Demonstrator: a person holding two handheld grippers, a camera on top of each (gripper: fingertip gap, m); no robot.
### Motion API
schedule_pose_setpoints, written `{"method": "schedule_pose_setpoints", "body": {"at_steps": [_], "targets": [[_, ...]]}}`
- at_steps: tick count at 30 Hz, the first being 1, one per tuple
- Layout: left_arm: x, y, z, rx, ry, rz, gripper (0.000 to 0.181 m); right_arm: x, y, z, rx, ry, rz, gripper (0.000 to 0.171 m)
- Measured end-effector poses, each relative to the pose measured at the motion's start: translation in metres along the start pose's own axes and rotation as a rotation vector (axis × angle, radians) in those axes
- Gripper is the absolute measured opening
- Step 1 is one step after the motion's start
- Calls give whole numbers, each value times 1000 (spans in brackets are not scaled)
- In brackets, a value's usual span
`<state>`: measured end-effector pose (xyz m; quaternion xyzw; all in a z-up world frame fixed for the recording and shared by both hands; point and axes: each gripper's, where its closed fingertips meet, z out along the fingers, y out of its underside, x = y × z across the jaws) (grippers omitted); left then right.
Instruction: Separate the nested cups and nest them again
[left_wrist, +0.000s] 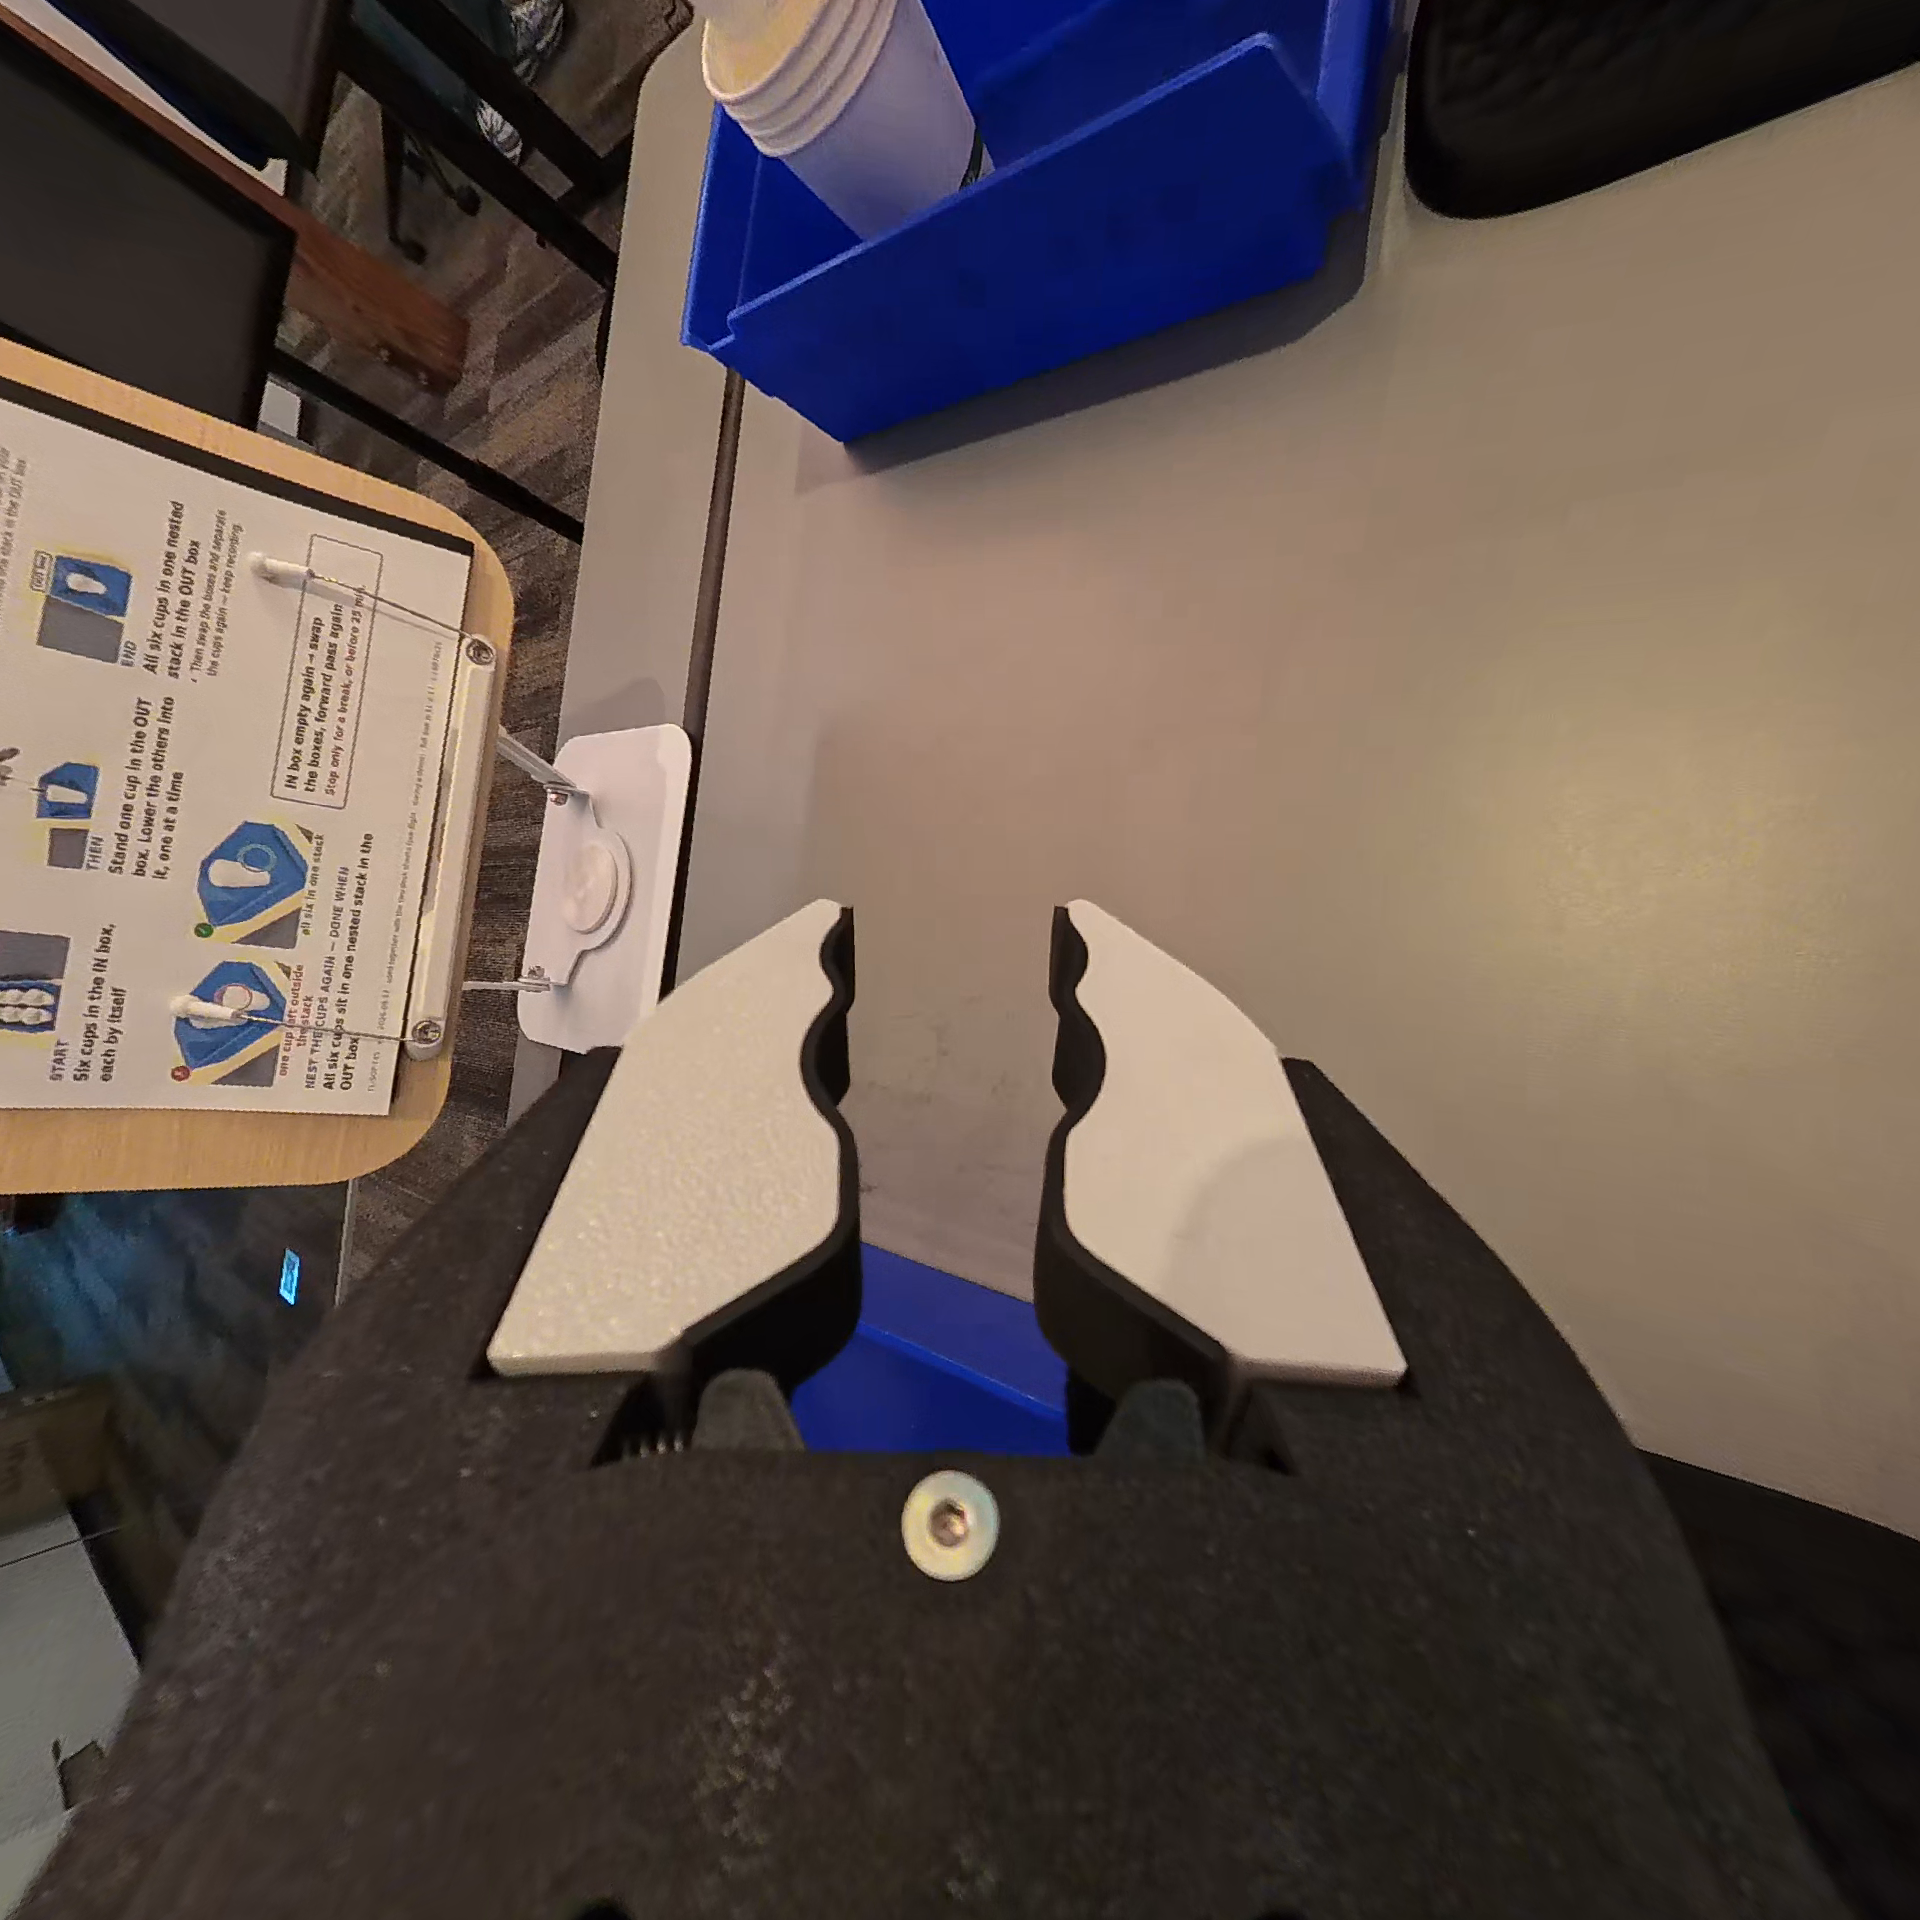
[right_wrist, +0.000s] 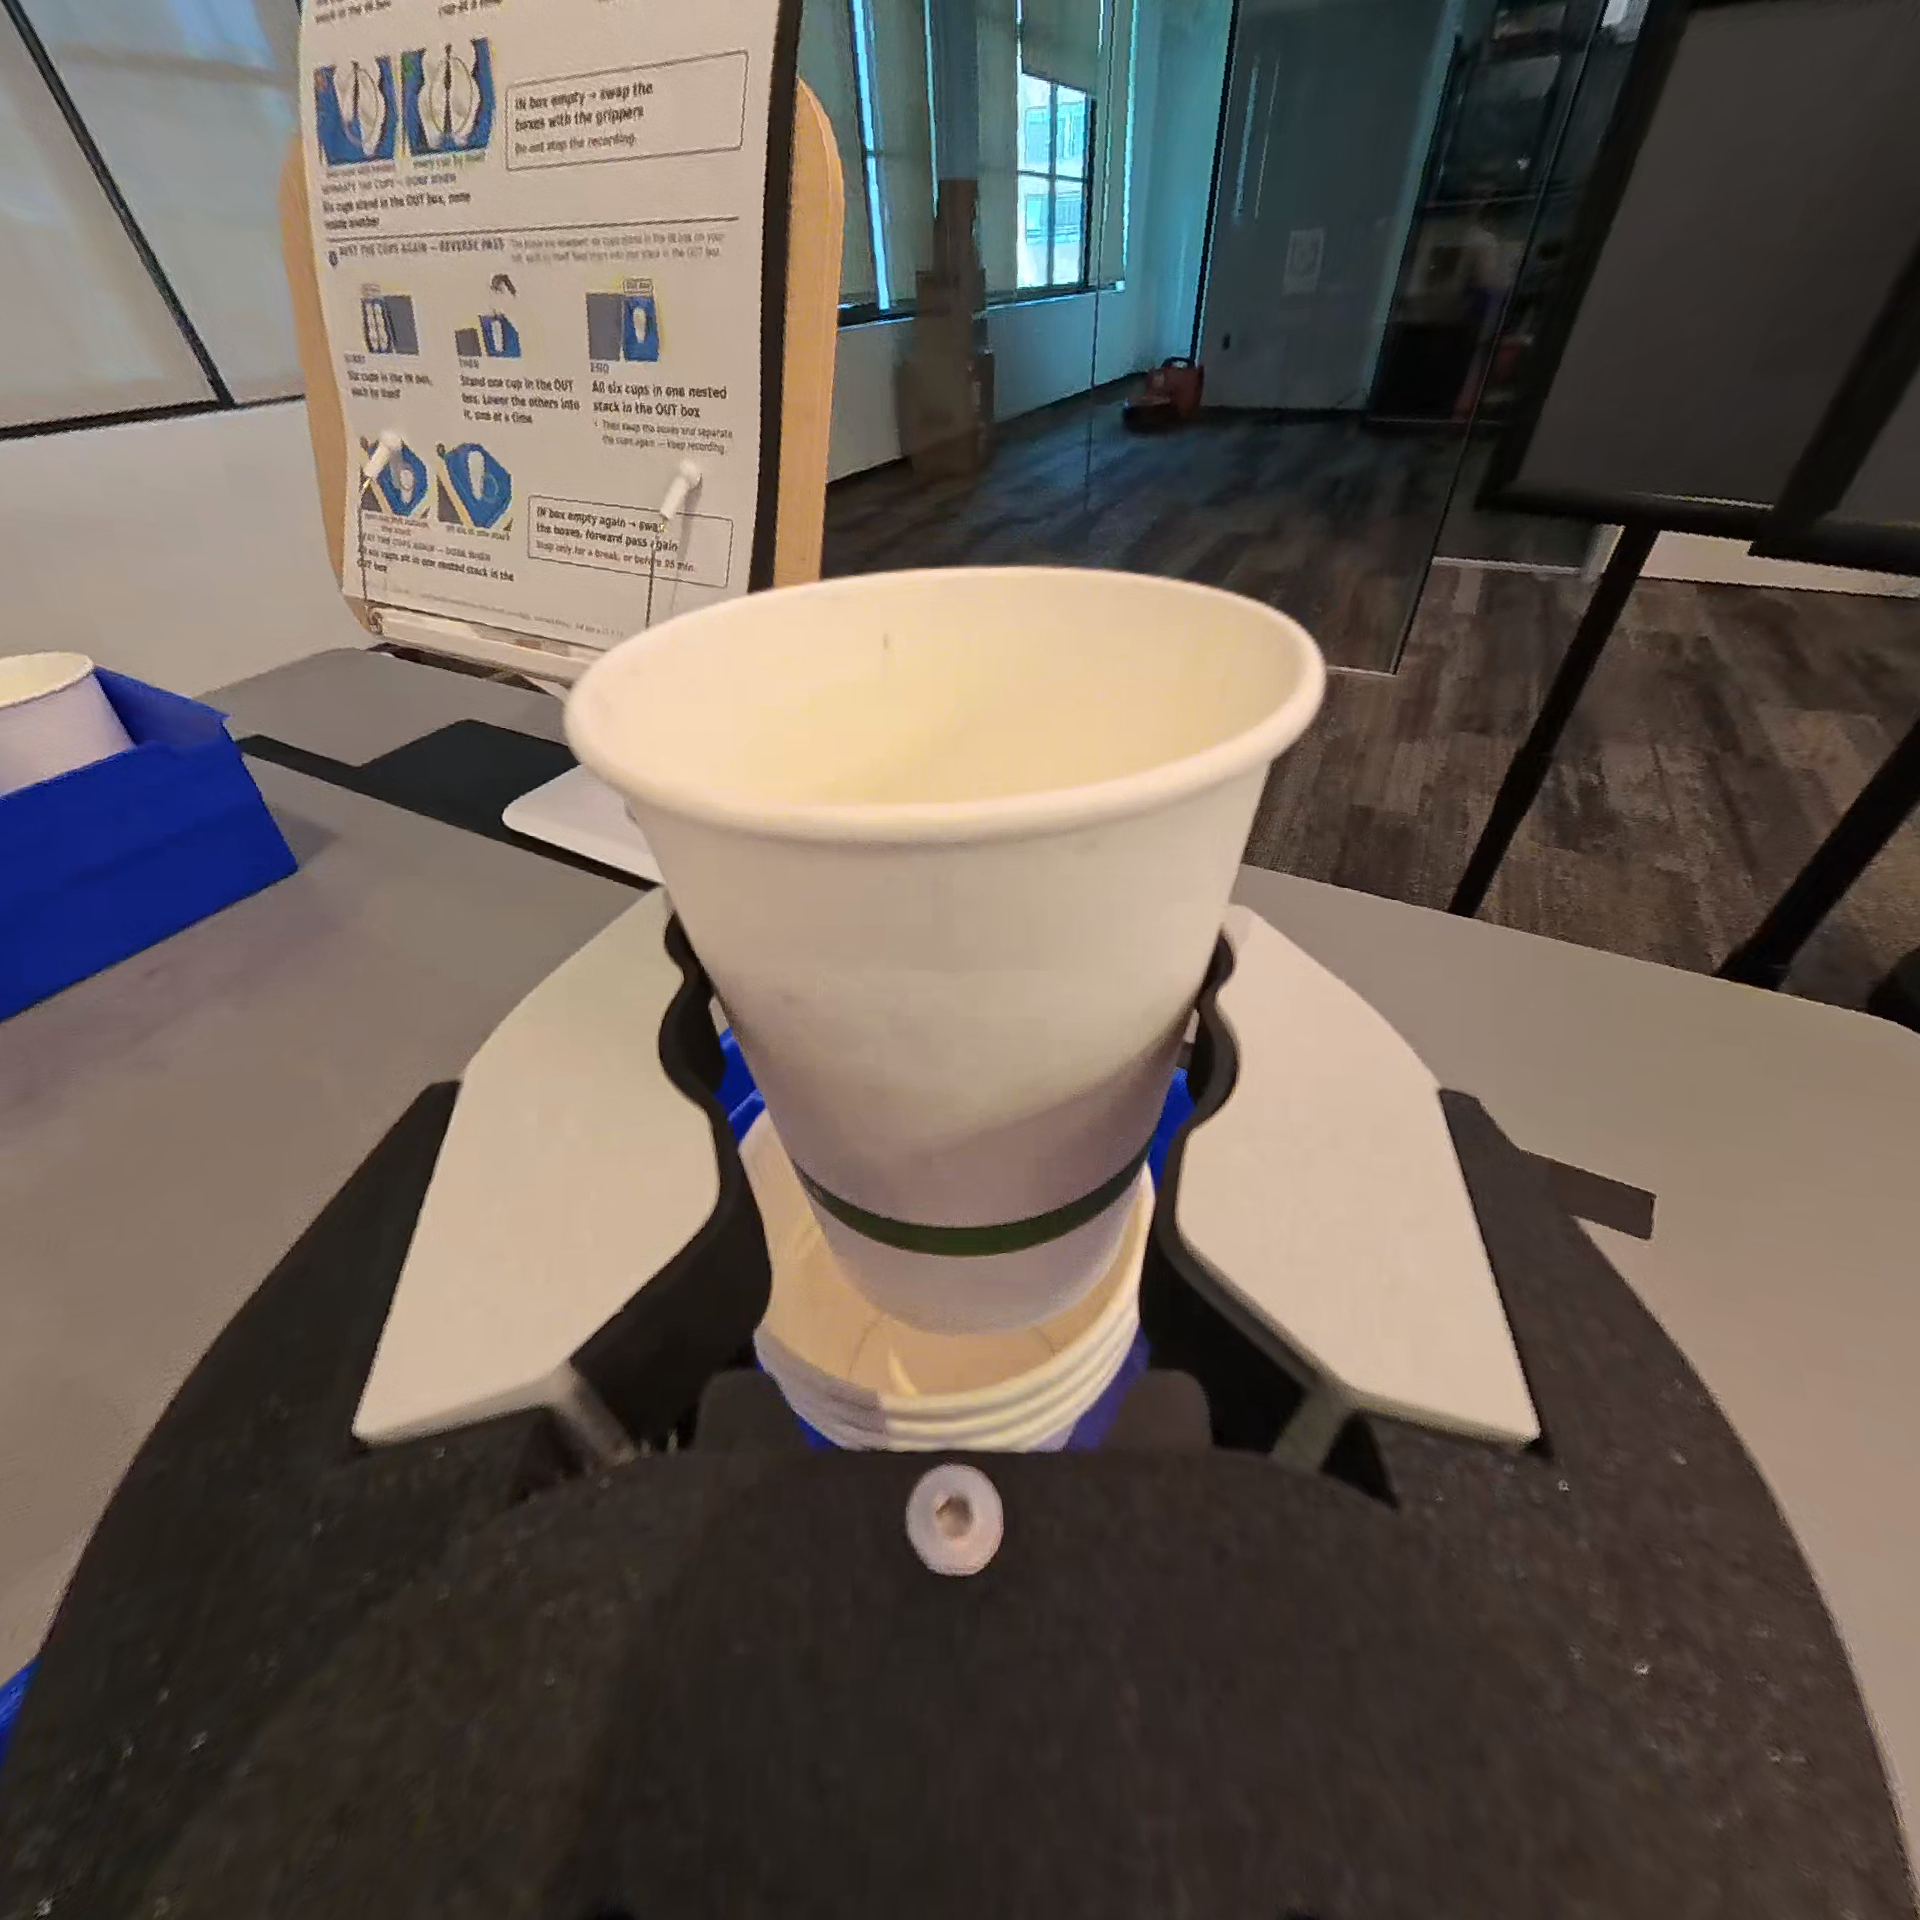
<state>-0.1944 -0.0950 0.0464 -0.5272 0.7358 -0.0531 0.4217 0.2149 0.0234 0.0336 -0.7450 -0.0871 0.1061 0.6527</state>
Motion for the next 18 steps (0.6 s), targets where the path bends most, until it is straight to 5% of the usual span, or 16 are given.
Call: {"method": "schedule_pose_setpoints", "body": {"at_steps": [18], "targets": [[-5,4,4,-41,-30,15,35,-12,46,-14,-385,-87,51,91]]}}
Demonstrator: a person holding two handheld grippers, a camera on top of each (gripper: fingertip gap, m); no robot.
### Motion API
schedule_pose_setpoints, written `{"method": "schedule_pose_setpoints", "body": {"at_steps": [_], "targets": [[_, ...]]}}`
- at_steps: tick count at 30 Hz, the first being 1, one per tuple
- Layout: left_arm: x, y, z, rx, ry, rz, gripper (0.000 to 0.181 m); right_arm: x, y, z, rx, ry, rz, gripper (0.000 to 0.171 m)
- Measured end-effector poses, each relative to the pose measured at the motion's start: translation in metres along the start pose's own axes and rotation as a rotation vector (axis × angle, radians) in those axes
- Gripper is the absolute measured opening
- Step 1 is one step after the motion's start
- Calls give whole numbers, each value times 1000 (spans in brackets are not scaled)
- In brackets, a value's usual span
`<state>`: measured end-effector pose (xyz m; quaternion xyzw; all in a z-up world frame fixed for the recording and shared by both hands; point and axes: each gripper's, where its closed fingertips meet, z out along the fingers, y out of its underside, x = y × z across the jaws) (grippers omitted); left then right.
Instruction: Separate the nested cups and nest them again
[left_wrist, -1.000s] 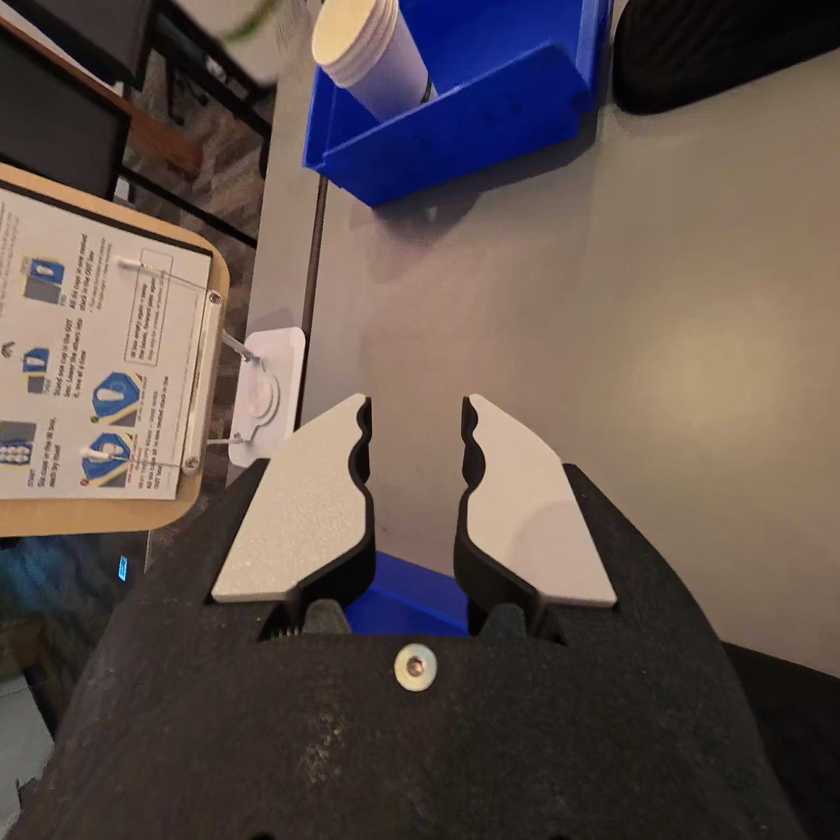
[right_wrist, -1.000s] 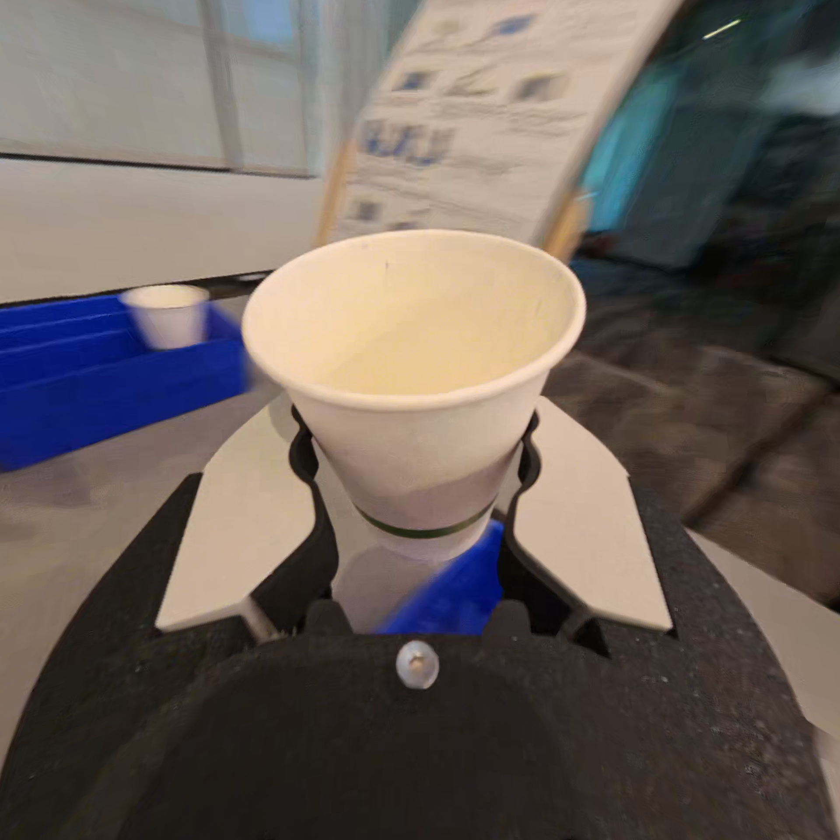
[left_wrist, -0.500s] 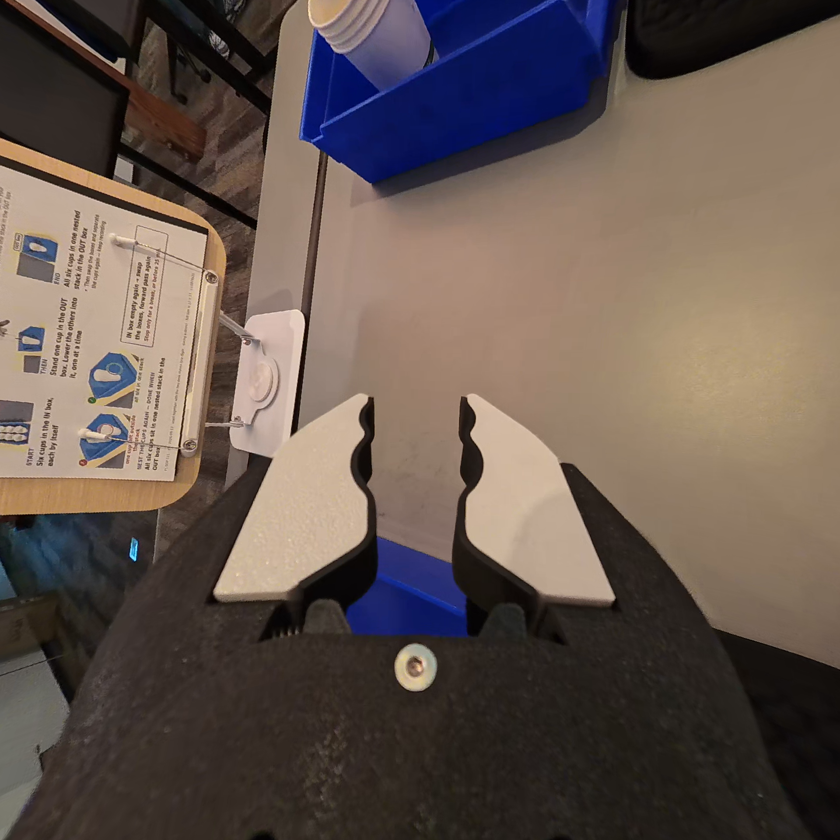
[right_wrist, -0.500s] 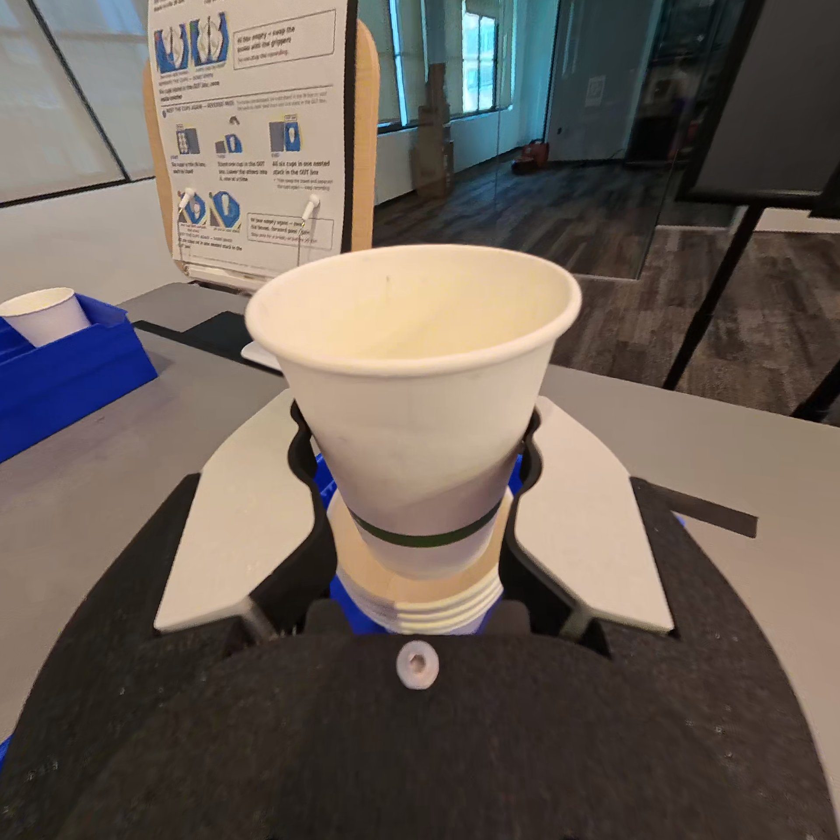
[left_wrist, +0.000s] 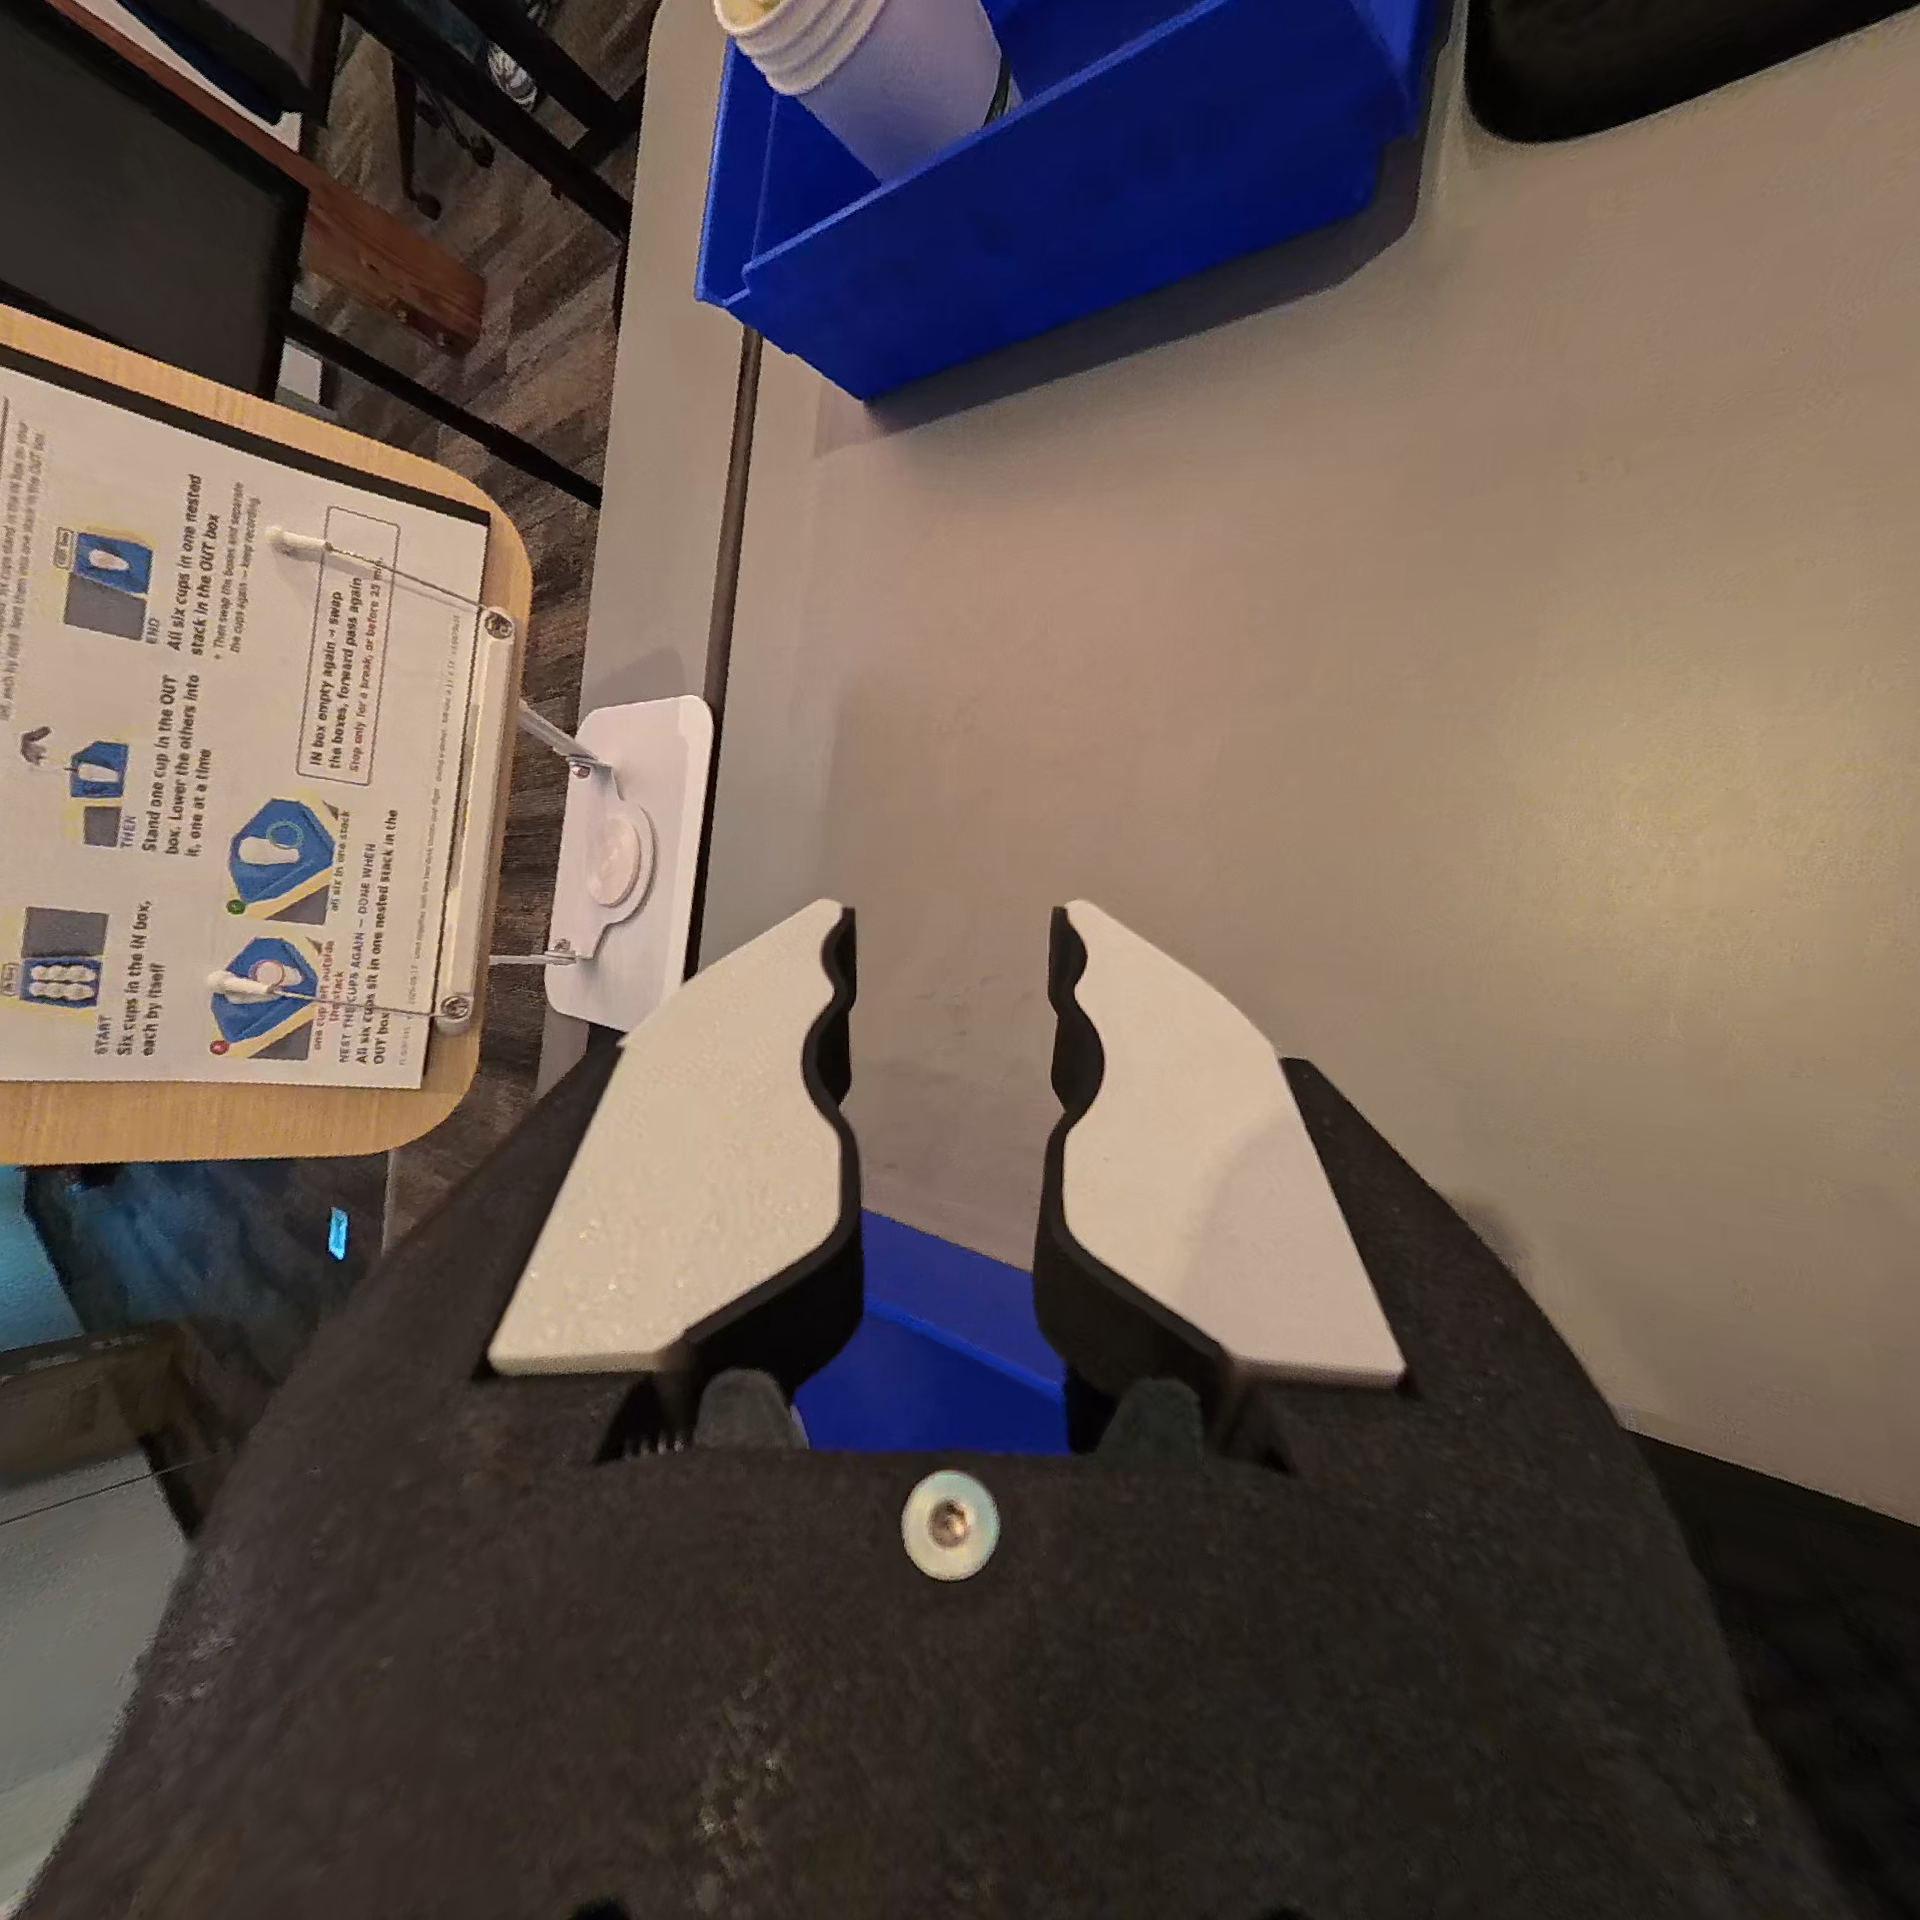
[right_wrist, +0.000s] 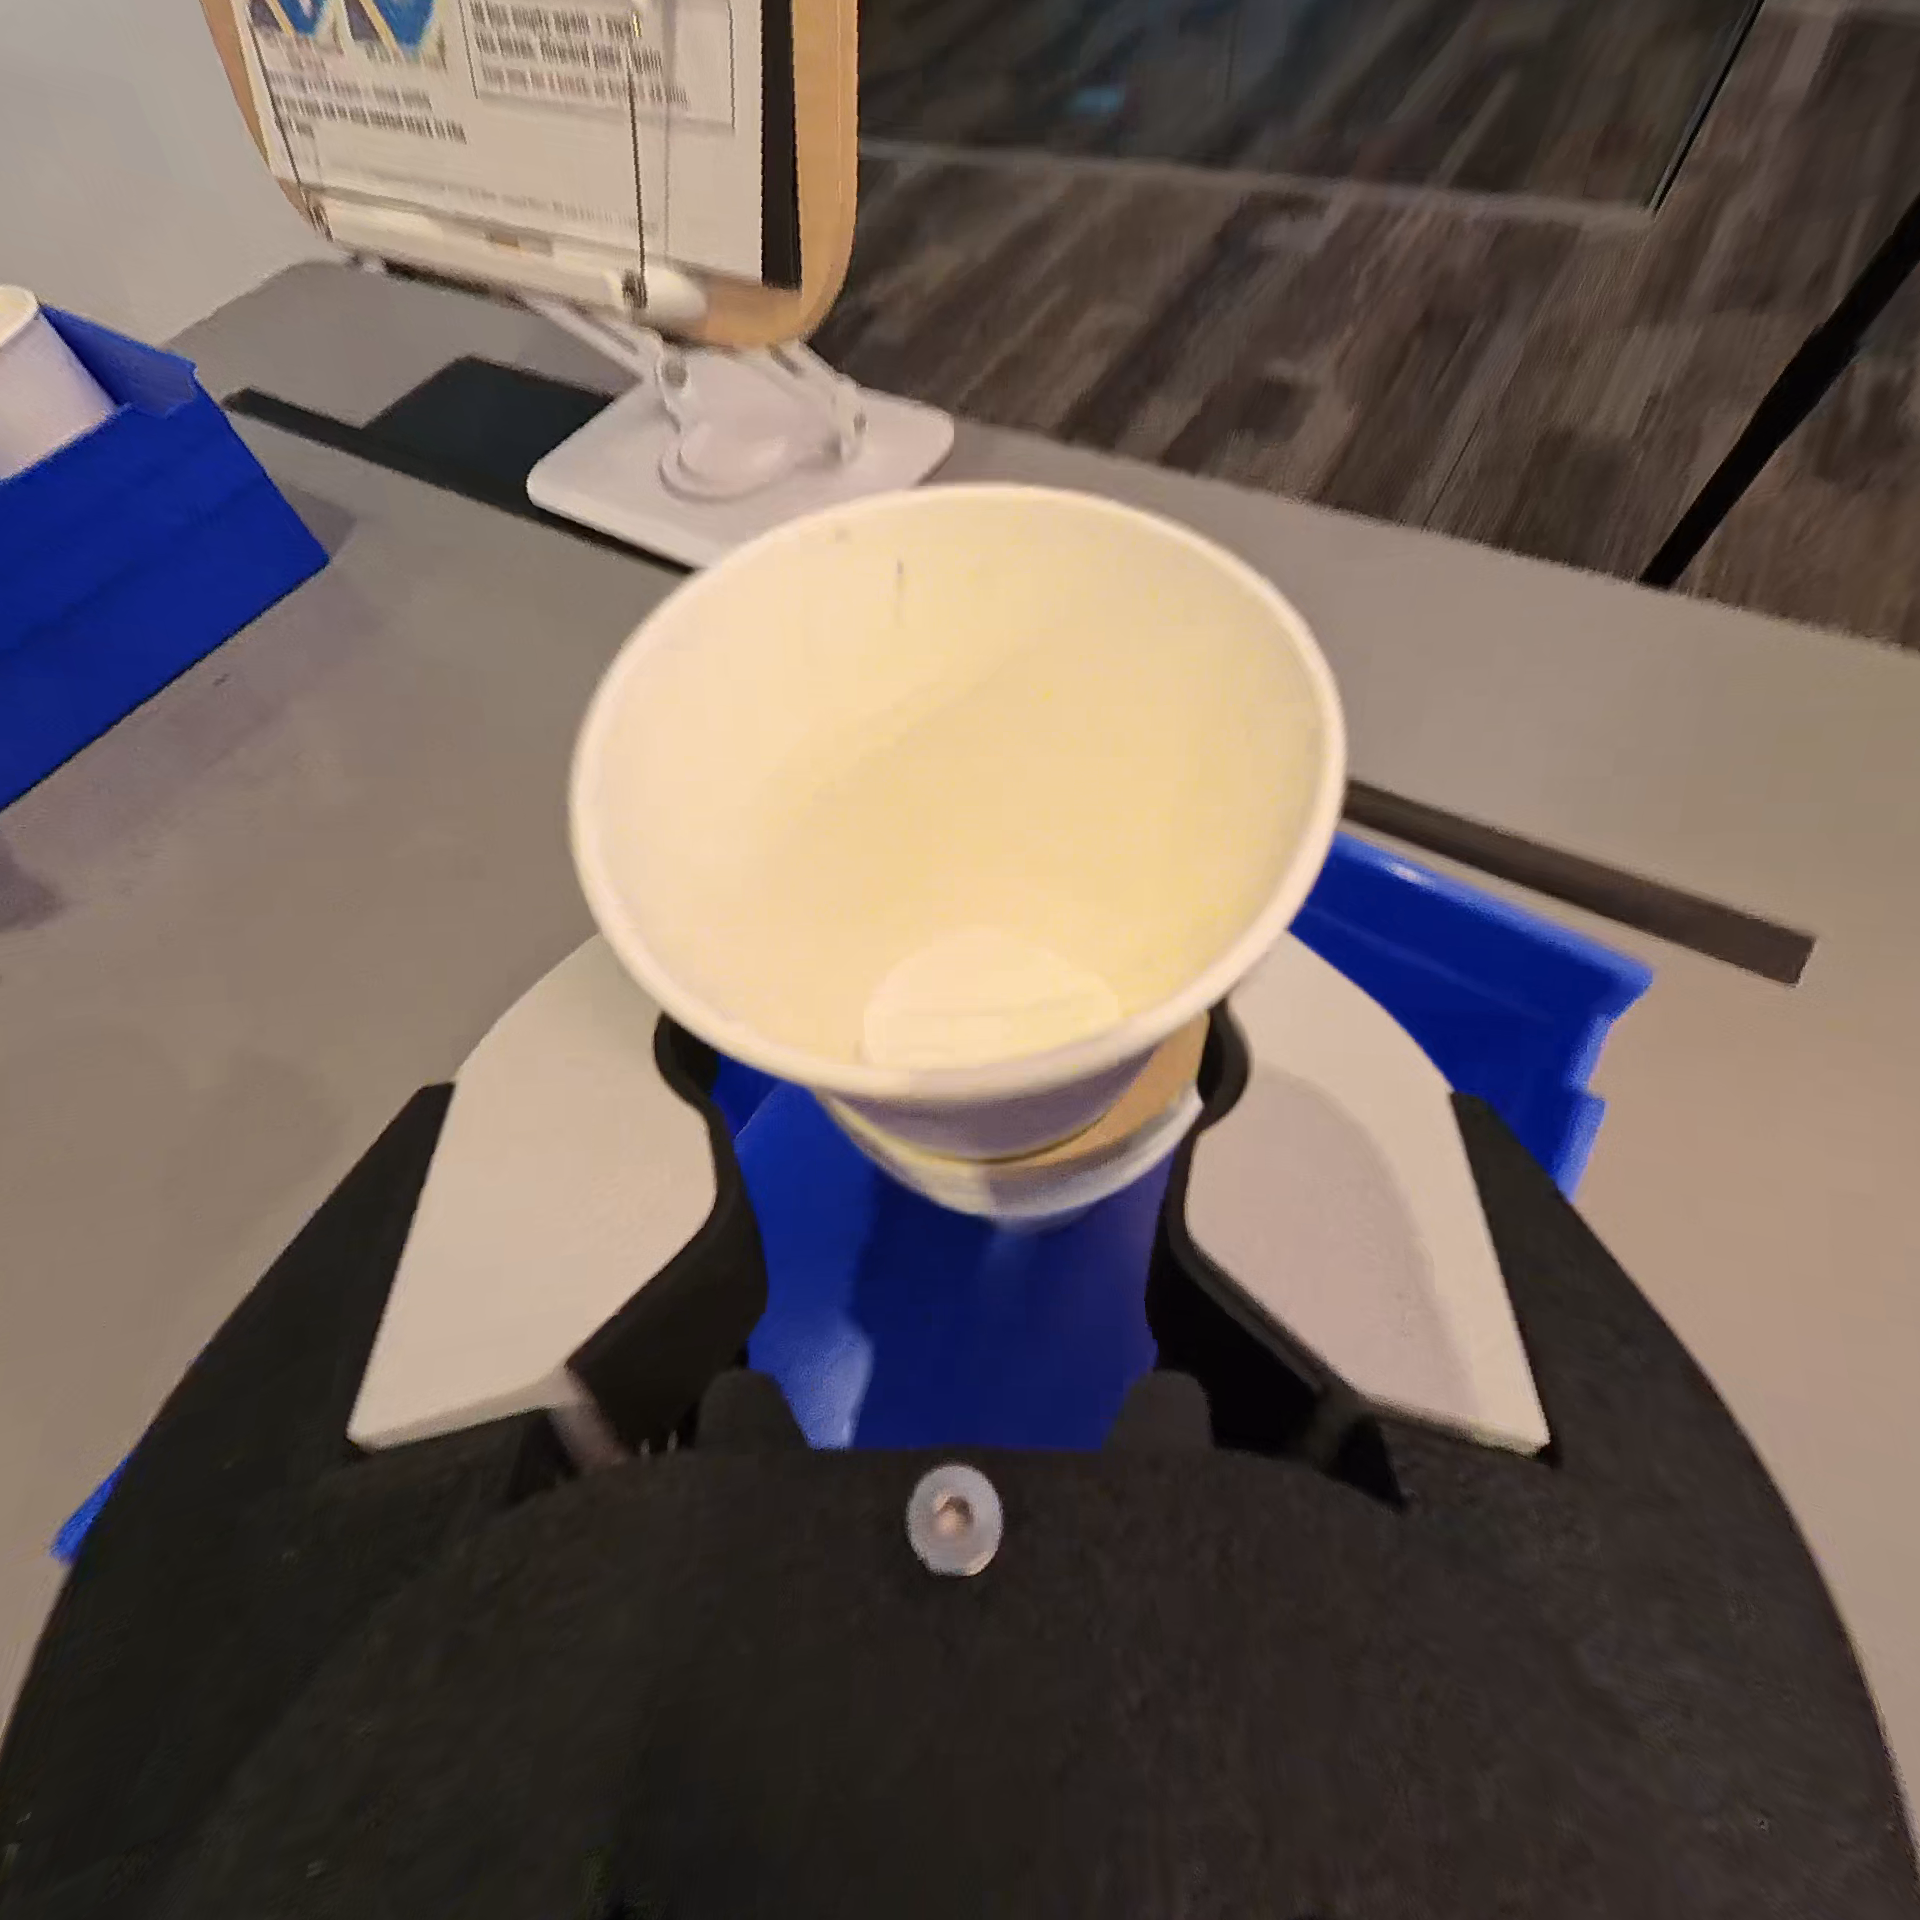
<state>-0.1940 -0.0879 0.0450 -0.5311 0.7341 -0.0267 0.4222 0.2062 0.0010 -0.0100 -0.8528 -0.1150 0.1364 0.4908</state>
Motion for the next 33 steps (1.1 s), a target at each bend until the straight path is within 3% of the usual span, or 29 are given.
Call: {"method": "schedule_pose_setpoints", "body": {"at_steps": [5,9,11,14,17,20,22,25,33], "targets": [[-13,11,-5,-30,-41,-14,35,2,15,-19,-154,89,-27,93],[-58,46,-23,-95,-167,-75,35,-1,20,-38,-224,133,-36,92],[-89,83,-34,-180,-245,-151,32,-7,14,-47,-203,138,-60,91],[-129,166,-42,-438,-341,-185,31,-18,-2,-57,-144,131,-89,89],[-136,238,-23,-610,-262,-241,33,-31,-16,-62,-85,101,-115,87],[-139,287,0,-683,-210,-331,31,-38,-20,-62,-72,83,-134,86],[-143,301,13,-670,-206,-398,20,-41,-18,-60,-83,67,-135,86],[-139,311,30,-642,-131,-472,20,-43,-15,-58,-94,53,-130,86],[-120,340,46,-757,-6,-509,24,-42,-14,-56,-96,43,-124,85]]}}
